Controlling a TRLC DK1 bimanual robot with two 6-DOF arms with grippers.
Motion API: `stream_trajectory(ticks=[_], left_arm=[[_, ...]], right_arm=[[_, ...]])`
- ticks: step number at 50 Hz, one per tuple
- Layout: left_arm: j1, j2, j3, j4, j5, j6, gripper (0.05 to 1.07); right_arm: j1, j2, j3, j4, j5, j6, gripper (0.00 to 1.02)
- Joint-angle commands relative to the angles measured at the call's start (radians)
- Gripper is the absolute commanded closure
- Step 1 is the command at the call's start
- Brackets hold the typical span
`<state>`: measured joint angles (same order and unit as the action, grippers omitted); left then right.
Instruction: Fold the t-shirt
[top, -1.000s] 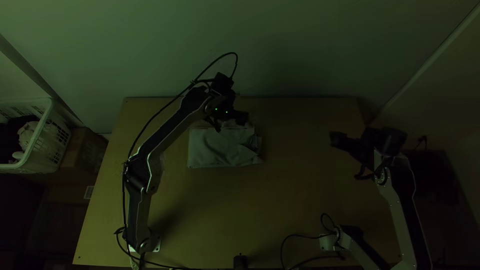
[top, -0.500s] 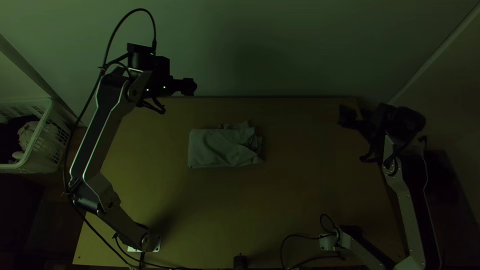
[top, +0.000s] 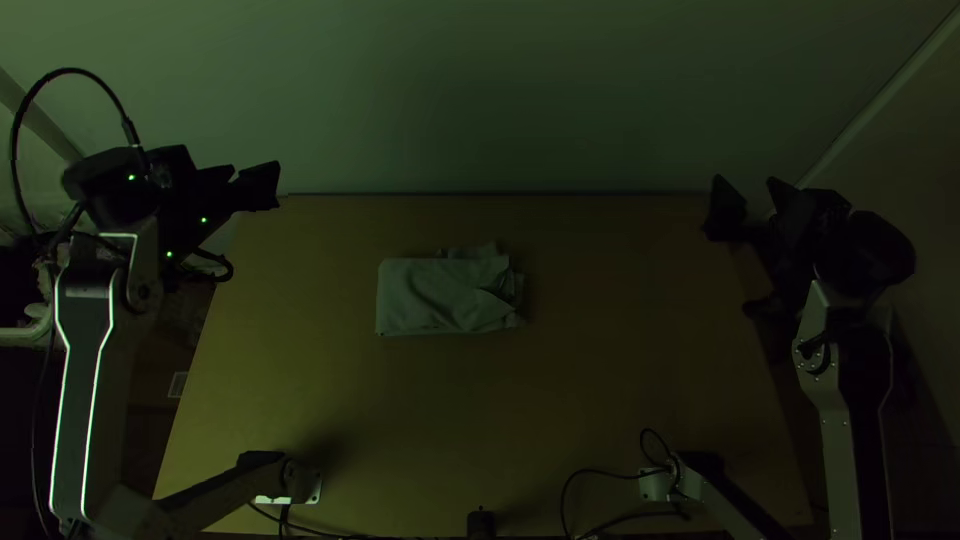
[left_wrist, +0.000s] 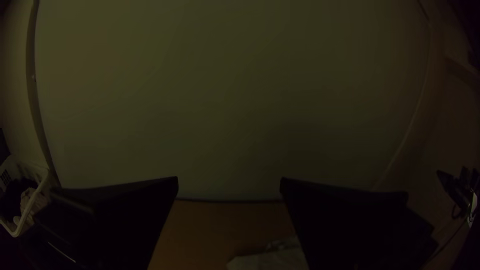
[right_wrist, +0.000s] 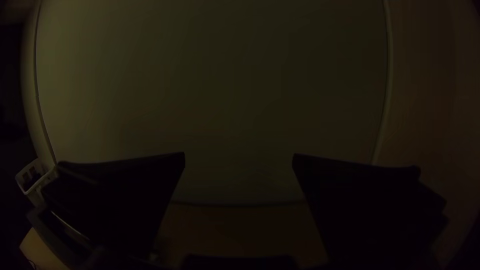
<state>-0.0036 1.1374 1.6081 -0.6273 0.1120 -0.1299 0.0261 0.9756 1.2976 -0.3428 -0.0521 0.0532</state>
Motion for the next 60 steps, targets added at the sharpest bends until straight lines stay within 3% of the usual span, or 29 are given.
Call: stream_trajectory(ticks=[1, 22, 35, 48, 60], left_arm=[[0.028, -0.134, -0.111, 0.038, 0.002, 0.015, 0.10], [0.186, -0.699, -0.640, 0.333, 0.000, 0.090, 0.10], [0.243, -0.935, -0.896, 0.523, -0.015, 0.079, 0.11], [0.246, -1.134, -1.093, 0.598, -0.023, 0.067, 0.11], [0.251, -1.142, -1.248, 0.672, -0.021, 0.122, 0.10]], right_arm=[[0.009, -0.084, -0.047, 0.028, 0.011, -0.039, 0.04], [0.000, -0.422, -0.379, 0.166, 0.018, -0.162, 0.04], [-0.008, -0.643, -0.580, 0.248, 0.020, -0.171, 0.04], [-0.032, -0.770, -0.722, 0.291, 0.020, -0.177, 0.04], [-0.058, -0.867, -0.969, 0.442, 0.037, -0.159, 0.04]])
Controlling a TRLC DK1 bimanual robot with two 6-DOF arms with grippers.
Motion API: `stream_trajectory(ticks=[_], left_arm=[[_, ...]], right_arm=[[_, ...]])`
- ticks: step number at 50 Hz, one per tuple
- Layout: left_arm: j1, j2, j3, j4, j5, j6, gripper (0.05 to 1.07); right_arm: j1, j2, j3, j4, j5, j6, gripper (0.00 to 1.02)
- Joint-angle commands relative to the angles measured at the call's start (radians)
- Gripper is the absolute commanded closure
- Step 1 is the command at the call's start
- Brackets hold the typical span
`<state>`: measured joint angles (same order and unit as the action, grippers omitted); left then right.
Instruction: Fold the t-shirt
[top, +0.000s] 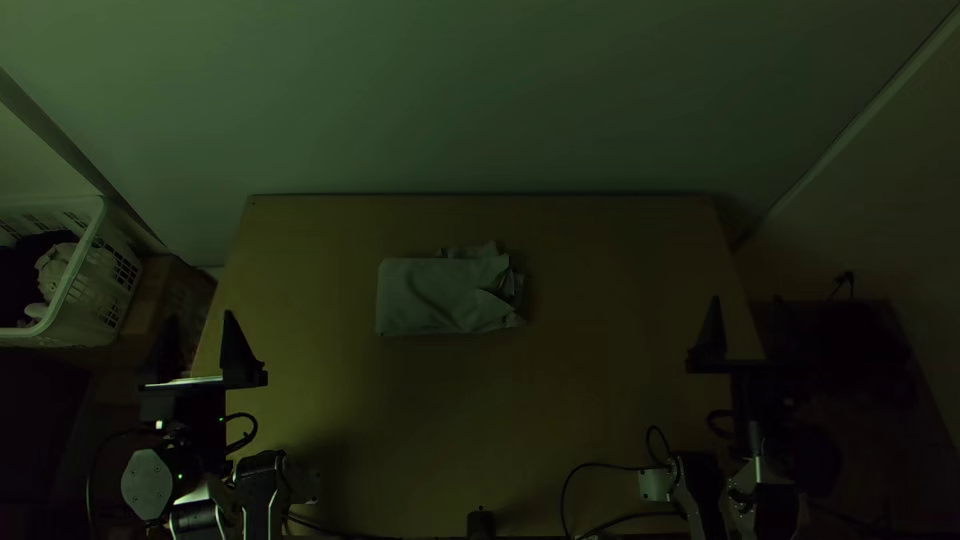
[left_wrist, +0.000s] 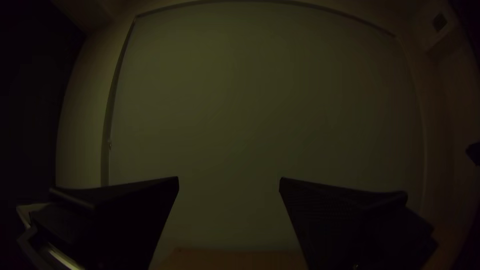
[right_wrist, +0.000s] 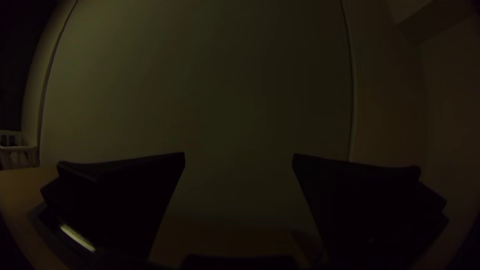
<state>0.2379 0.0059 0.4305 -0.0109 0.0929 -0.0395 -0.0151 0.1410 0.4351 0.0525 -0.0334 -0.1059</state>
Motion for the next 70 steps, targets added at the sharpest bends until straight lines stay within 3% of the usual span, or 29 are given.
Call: stream_trajectory(ticks=[1, 6, 18, 23, 31, 70], left_arm=[[0.008, -0.011, -0.091, 0.075, -0.002, 0.033, 0.10], [0.005, -0.012, -0.214, 0.150, -0.001, 0.070, 0.10], [-0.031, -0.012, -0.384, 0.146, 0.008, 0.110, 0.10], [-0.037, -0.012, -0.424, 0.108, 0.008, 0.112, 0.10], [-0.043, -0.007, -0.427, 0.003, -0.053, 0.072, 0.10], [-0.031, -0.006, -0.427, 0.003, -0.055, 0.072, 0.10]], right_arm=[[-0.025, -0.037, -0.133, 0.058, 0.020, 0.005, 0.04], [-0.046, -0.104, -0.266, 0.089, 0.020, 0.011, 0.04], [-0.095, -0.149, -0.429, 0.090, 0.069, 0.040, 0.04], [-0.158, -0.147, -0.429, -0.052, 0.067, 0.046, 0.04], [-0.255, -0.142, -0.426, -0.065, 0.064, 0.041, 0.04], [-0.255, -0.142, -0.426, -0.065, 0.063, 0.041, 0.04]])
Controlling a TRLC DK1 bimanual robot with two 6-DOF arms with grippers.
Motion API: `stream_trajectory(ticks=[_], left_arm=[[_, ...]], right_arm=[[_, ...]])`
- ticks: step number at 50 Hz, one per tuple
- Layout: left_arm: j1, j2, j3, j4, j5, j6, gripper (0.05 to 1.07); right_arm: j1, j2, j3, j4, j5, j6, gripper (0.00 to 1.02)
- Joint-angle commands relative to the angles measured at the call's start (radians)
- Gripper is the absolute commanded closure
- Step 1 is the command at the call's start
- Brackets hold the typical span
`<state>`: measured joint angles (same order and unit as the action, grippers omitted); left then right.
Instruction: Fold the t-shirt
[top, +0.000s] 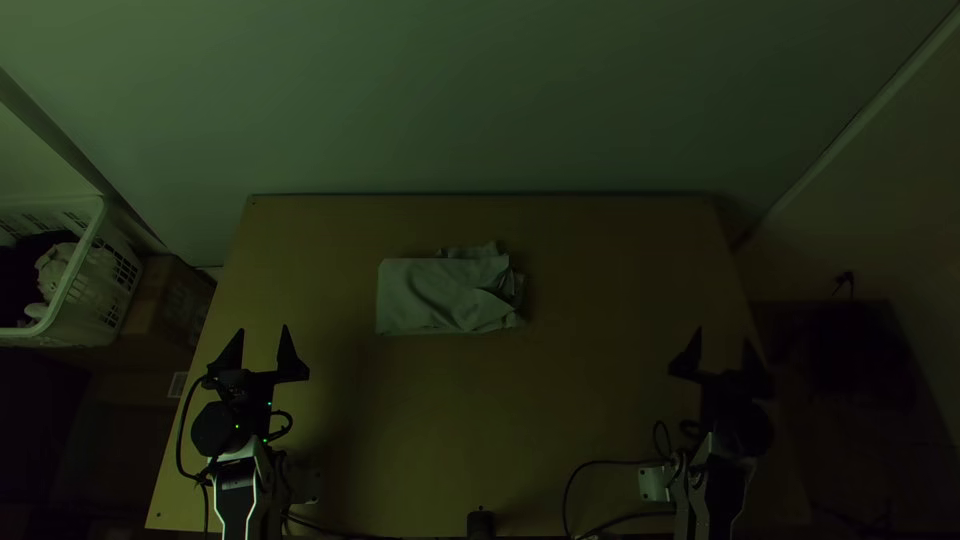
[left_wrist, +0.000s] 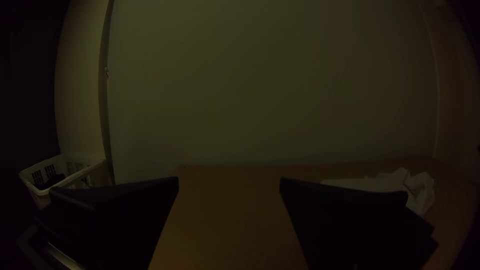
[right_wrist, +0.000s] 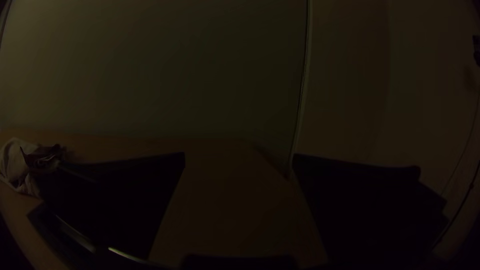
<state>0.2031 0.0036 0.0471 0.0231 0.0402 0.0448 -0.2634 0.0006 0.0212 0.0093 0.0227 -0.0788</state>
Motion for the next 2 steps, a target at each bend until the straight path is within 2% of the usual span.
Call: stream_trajectory(ticks=[1, 2], left_arm=[[0.004, -0.004, -0.044, -0.031, -0.002, -0.013, 0.10], [0.004, -0.005, -0.044, -0.031, -0.002, -0.013, 0.10]], right_arm=[[-0.007, -0.002, -0.012, -0.022, 0.006, 0.014, 0.04], [-0.007, -0.002, -0.012, -0.022, 0.006, 0.014, 0.04]])
